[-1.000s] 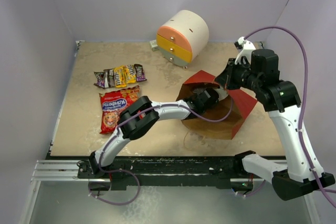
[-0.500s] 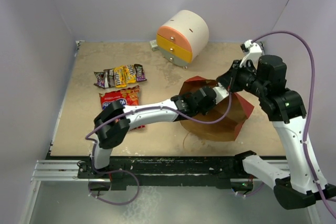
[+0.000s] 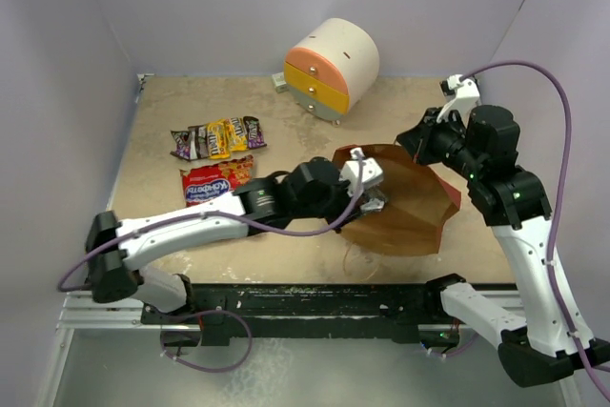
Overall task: Take the snacks out of the paper bag
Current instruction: Take out the snack from the paper bag, then place the snack at the center of the board.
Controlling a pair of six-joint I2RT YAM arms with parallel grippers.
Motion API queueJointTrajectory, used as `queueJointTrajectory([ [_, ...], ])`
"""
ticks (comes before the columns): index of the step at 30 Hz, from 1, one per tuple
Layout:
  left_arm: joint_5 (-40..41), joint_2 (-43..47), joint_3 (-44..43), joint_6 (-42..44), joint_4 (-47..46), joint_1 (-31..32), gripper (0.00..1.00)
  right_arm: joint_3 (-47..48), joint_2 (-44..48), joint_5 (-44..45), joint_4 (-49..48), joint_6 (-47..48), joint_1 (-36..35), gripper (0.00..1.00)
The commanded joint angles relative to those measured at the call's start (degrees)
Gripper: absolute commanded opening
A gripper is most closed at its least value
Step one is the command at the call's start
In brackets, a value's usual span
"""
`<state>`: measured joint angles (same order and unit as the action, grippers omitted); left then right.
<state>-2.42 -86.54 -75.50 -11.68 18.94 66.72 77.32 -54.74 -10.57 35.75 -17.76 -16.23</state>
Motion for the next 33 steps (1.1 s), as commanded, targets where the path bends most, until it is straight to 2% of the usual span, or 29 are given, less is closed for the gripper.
queueJointTrajectory([
  [1,-1.74,13.32,1.66,-4.05,3.85,-0.32,0.0,-0.64,0.61,2.6,-5.72,1.4,-0.14,0.0],
  [4,5.93,20.92,0.05,-3.71,8.5,-0.89,0.0,-0.77,0.31,2.5,-6.23,1.76,-0.12,0.0],
  [7,18.52,24.54,-4.26,-1.53,14.44,-1.83,0.0,-1.06,-0.08,2.04,-6.41,2.08,-0.12,0.0],
  [11,38.02,22.39,-10.18,1.41,21.83,-3.32,0.0,-1.63,-0.7,0.73,-6.83,2.49,-0.12,0.0],
  [14,46.55,19.17,-11.43,1.59,24.58,-7.47,0.0,-1.29,-1.81,-0.47,-6.68,3.19,-0.12,0.0],
  [16,45.12,17.46,-11.52,-0.77,26.13,-13.45,0.0,-0.85,-2.55,-1.43,-6.31,3.84,-0.12,0.0],
  [20,31.79,13.6,-9.21,-2.46,22.6,-23.33,0.0,-1.21,-3.02,-3.1,-6.33,4.33,-0.2,0.0],
  [24,24.08,7.09,-7.47,2.45,17.34,-24.61,0.0,-1.78,-3.17,-2.75,-6.5,5.36,-1.85,0.0],
  [28,22.54,-0.57,-6.49,9.12,14.24,-25.25,0.0,-0.93,-3.22,-0.05,-6.13,6.74,-3.4,0.0],
  [33,18.84,-5.4,-2.11,19.32,7.93,-26.25,0.0,-0.76,-2.46,0.63,-6.06,7.03,-3.46,0.0],
])
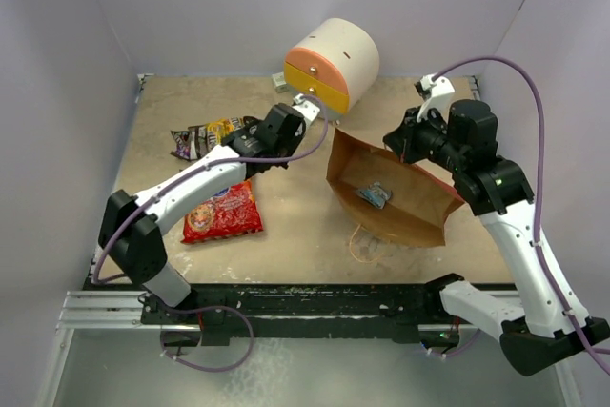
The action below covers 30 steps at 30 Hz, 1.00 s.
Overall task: Take the snacks out of the paper bag
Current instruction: Place the snack at the center of the board.
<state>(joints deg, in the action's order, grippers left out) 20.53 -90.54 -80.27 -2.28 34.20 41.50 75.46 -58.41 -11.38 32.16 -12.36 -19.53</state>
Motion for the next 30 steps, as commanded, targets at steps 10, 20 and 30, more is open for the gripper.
queueJointTrajectory([
  [10,-14.08,-5.37,11.77,29.71,-23.38,-1.45,0.0,1.56,2.69,3.79,-1.53,1.78,-0.07,0.0],
  [20,-13.65,-9.17,15.41,34.88,-25.26,-4.91,0.0,1.51,3.86,5.26,-0.44,0.29,-0.07,0.0],
  [30,-10.87,-8.87,18.06,32.67,-25.37,-6.08,0.3,1.95,3.37,4.66,-0.25,-1.07,-0.07,0.0],
])
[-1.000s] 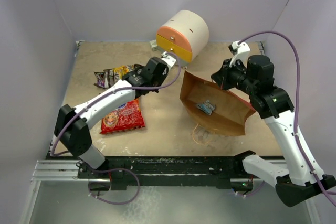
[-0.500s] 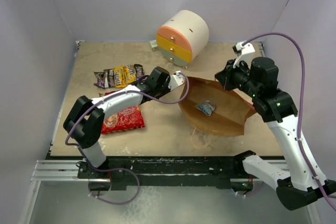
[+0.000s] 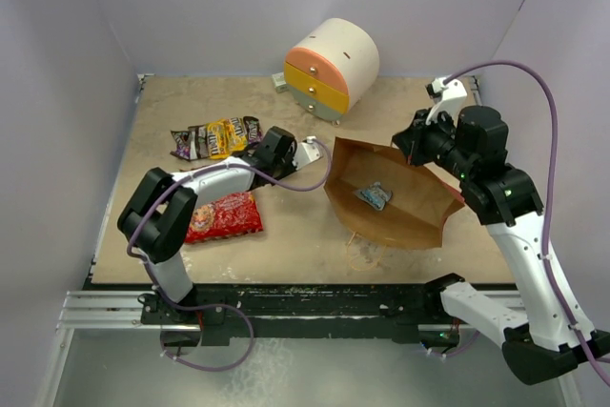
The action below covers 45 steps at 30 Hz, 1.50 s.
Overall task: Take the snacks out of the paper bag
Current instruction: Place the snack at the center of the board, then take out the snack from the paper bag.
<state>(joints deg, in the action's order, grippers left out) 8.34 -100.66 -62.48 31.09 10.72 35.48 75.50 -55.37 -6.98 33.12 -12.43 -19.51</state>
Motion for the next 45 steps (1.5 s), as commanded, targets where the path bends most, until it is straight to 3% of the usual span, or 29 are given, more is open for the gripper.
queueJointTrajectory([
  [1,1.59,2.1,0.06,-1.64,-0.84,-0.19,0.38,2.14,0.21,0.11,-1.18,-1.06,-0.14,0.0],
  [3,1.07,5.04,-0.32,-5.19,1.53,-0.8,0.48,2.32,0.03,-0.34,-1.32,-1.28,-0.09,0.0],
  [6,-1.06,11.93,-0.16,-11.51,4.42,-1.51,0.54,2.1,-0.38,-1.17,-1.46,-1.75,-0.09,0.0],
  [14,-8.87,30.35,-0.13,-28.19,12.48,-1.59,0.61,0.33,-1.86,-12.29,-0.36,-0.77,-0.09,0.0],
  [20,-21.87,42.48,4.35,-47.68,5.97,-1.01,0.61,-4.02,-0.31,-17.42,-3.55,-4.4,-0.09,0.0],
  [23,-21.96,46.33,7.39,-54.46,0.33,2.56,0.61,-6.57,-0.7,-24.6,-6.87,-7.34,-0.09,0.0],
  [26,-15.9,46.87,7.52,-55.37,-1.14,10.81,0.62,-8.38,-0.73,-29.53,-9.22,-9.96,-0.18,0.0],
  [32,-9.19,44.47,7.77,-54.17,-4.82,22.8,0.61,-12.14,1.84,-30.93,-13.32,-14.81,-0.18,0.0],
  [39,0.97,35.82,8.85,-46.15,-10.17,35.22,0.56,-9.14,1.29,-20.85,-10.76,-16.87,-0.18,0.0],
  [45,6.83,25.65,8.24,-42.81,-17.19,37.82,0.49,-5.74,-1.47,-19.71,-7.04,-14.85,-0.17,0.0],
])
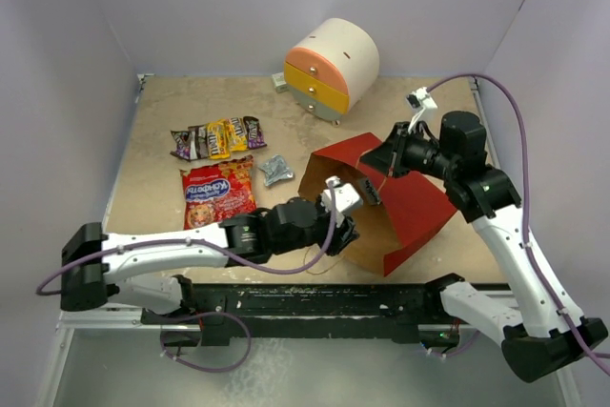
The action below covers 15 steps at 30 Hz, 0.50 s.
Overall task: Take the snacks out of the paper bag
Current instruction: Take out the snack from the paper bag.
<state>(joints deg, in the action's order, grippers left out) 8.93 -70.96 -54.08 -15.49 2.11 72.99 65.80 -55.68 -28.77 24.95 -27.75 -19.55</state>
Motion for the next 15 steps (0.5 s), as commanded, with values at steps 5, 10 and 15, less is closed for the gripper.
queueJointTrajectory([
  [5,8.19,-12.32,-0.3,7.54,-16.54,0.23,0.43,7.21,-2.81,2.48,3.29,0.92,-0.13,0.0],
  [10,10.26,-20.39,-0.66,11.26,-22.91,0.22,0.36,9.09,-3.68,1.99,5.36,1.22,-0.11,0.0],
  [15,12.13,-27.1,-1.42,15.46,-27.38,-0.45,0.41,10.67,-4.36,1.52,6.66,2.11,-0.11,0.0],
])
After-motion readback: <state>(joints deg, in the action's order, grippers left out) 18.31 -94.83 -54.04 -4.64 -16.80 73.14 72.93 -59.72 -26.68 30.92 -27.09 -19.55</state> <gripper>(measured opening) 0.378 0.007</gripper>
